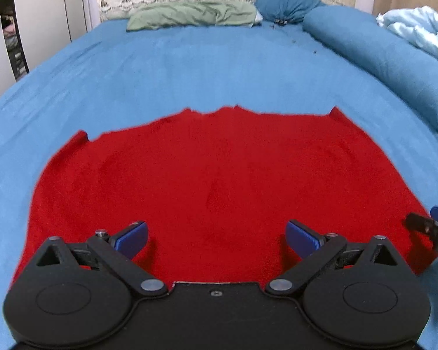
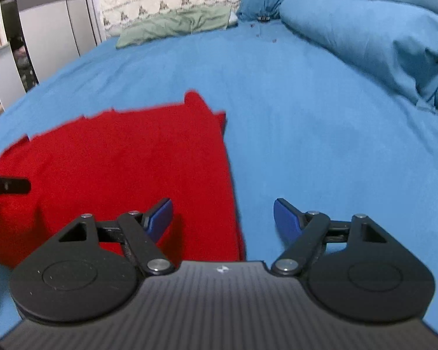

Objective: Fold small clothes
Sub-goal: 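Lay the hem over the collar and open both grippers, then grasp the sweater side with the right gripper and fold it over the body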

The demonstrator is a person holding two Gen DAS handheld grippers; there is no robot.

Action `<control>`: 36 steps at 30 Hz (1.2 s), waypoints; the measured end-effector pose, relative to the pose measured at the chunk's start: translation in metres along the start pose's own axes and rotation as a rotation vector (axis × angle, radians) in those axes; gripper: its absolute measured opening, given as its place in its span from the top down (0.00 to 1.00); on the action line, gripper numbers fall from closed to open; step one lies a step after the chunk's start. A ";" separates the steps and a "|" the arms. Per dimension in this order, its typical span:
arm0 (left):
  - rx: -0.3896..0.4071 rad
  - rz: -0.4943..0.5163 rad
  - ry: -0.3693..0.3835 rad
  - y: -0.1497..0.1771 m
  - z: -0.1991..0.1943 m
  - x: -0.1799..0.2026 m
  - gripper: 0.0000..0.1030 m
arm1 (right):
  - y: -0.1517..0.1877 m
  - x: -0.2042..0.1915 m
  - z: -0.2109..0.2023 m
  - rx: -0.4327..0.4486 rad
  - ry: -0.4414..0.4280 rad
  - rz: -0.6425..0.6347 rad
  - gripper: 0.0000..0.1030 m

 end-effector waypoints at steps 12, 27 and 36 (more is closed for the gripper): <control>-0.062 -0.046 -0.016 0.014 0.030 -0.017 0.00 | 0.024 -0.020 0.001 0.030 -0.068 -0.039 0.68; 0.014 -0.111 0.051 0.002 -0.061 -0.077 0.00 | -0.101 -0.100 -0.091 -0.036 -0.505 0.257 0.79; -0.002 -0.142 0.039 0.073 -0.128 -0.166 0.00 | -0.033 -0.332 -0.089 -0.240 -0.761 -0.105 0.79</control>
Point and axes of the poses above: each gripper's, at about its wrist camera, not at the fingertips, and z roughly the way its jaws point, x to its right, y to its underside, the point moved 7 cm from there along z, roughly the way its jaws point, and after that the axes turned 13 degrees about y, right-handed, at the moved point
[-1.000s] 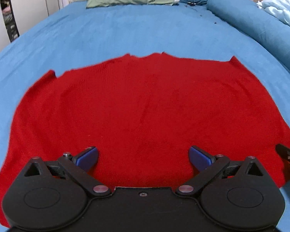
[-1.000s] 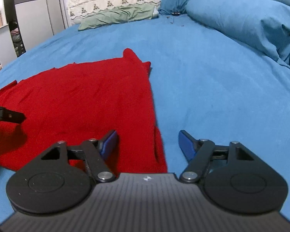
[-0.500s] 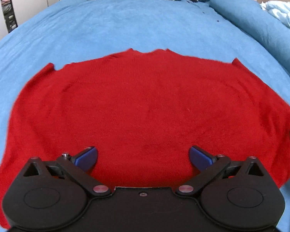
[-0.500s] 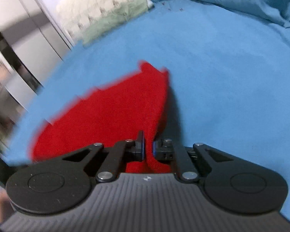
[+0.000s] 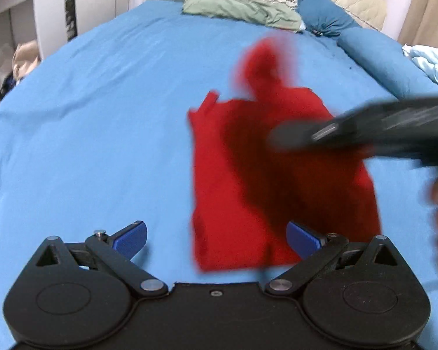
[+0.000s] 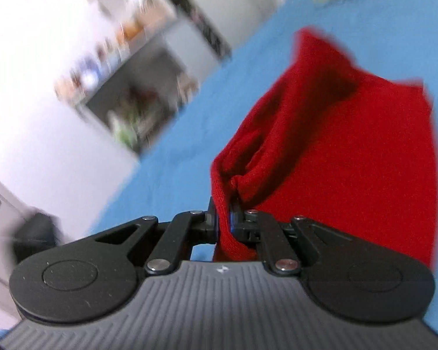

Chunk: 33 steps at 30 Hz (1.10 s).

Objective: Fold small clothes

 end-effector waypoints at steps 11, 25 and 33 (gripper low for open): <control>0.047 0.037 0.073 0.024 -0.015 0.004 0.00 | 0.020 -0.011 0.000 0.031 0.033 -0.094 0.23; 0.093 -0.011 0.041 0.017 -0.012 0.010 0.00 | 0.136 0.073 -0.082 0.200 0.549 -0.178 0.08; 0.106 -0.060 0.012 0.006 -0.004 -0.003 0.00 | 0.143 0.091 -0.053 0.231 0.619 -0.067 0.10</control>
Point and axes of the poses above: each gripper's, at about its wrist camera, not at the fingertips, and z roughly the way its jaws point, x to its right, y to its underside, the point moved 7 cm from there along z, roughly the way its jaws point, and after that the axes turned 13 degrees about y, right-handed, at the moved point
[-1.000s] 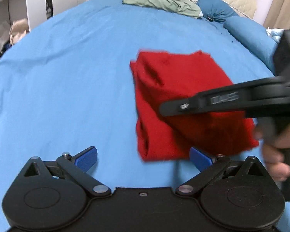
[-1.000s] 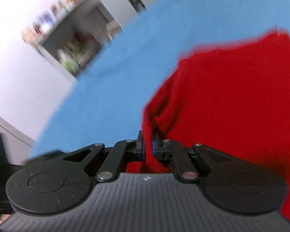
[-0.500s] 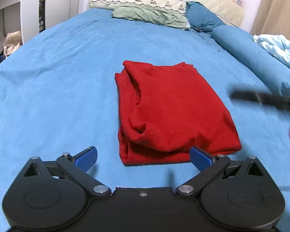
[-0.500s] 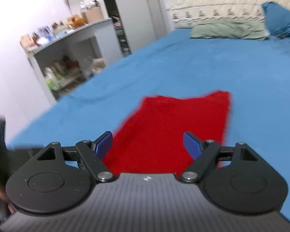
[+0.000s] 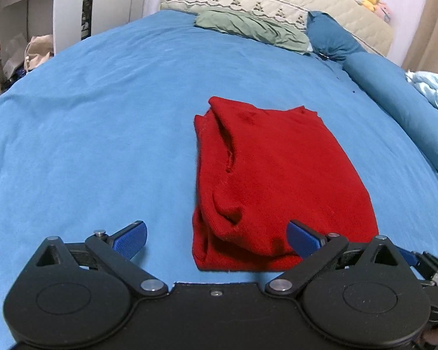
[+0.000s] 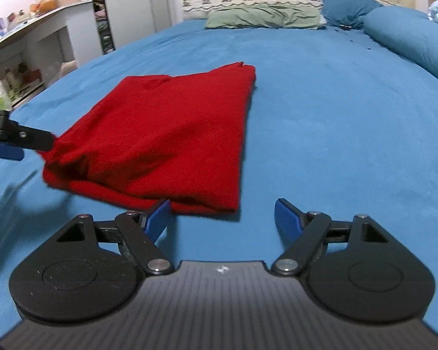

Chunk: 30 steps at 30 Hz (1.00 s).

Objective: Fold small clothes

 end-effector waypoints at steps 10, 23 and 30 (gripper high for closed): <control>-0.011 0.009 -0.022 -0.002 0.013 -0.008 0.00 | -0.008 -0.002 0.015 0.023 0.025 0.000 0.10; -0.068 0.059 -0.068 0.023 0.022 -0.038 0.07 | -0.020 0.042 0.016 0.065 0.101 0.039 0.14; -0.072 0.078 -0.084 0.014 0.006 -0.028 0.12 | -0.024 0.044 0.012 0.000 0.037 0.001 0.14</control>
Point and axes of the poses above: each gripper's, at about its wrist camera, not at the fingertips, and z roughly the way its jaws point, x to its right, y to its underside, the point moved 7 cm from there along z, roughly the way its jaws point, and after that the axes turned 13 degrees about y, right-handed, at the moved point
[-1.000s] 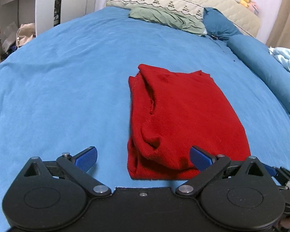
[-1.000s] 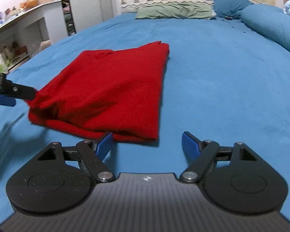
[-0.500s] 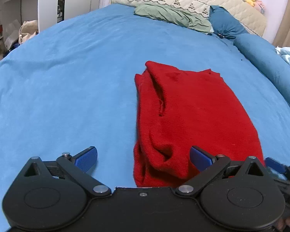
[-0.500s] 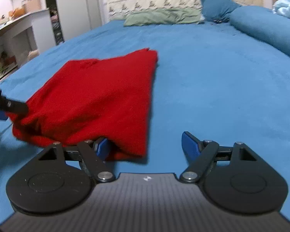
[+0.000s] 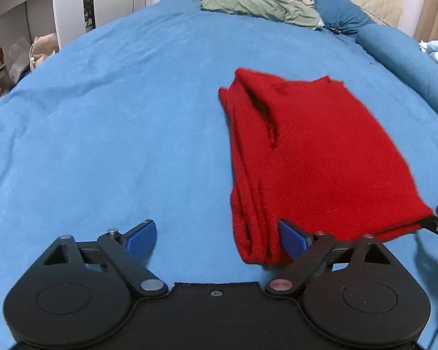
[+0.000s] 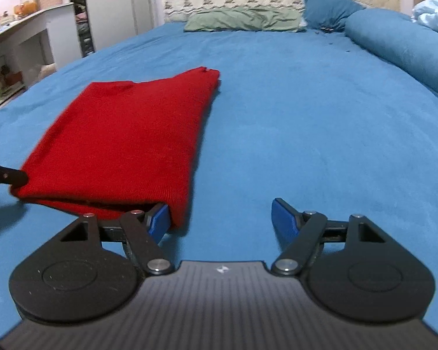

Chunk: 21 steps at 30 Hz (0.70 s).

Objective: Fold small clothes

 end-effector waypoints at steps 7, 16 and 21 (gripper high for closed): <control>0.146 0.101 0.048 -0.066 -0.061 0.029 0.00 | -0.065 0.026 -0.062 -0.073 -0.248 0.049 0.00; -0.022 -0.066 0.163 -0.083 0.023 0.005 0.00 | -0.114 0.011 0.026 -0.448 -0.356 0.257 0.00; -0.048 -0.077 0.193 -0.072 0.053 0.001 0.06 | -0.086 -0.006 0.075 -0.488 -0.356 0.315 0.01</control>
Point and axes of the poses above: each gripper's, at about its wrist camera, not at the fingertips, and z roughly the way its jaws point, x to its right, y to its underside, the point moved 7 cm from there along z, roughly the way its jaws point, and after that the axes turned 13 degrees about y, right-handed, at the moved point
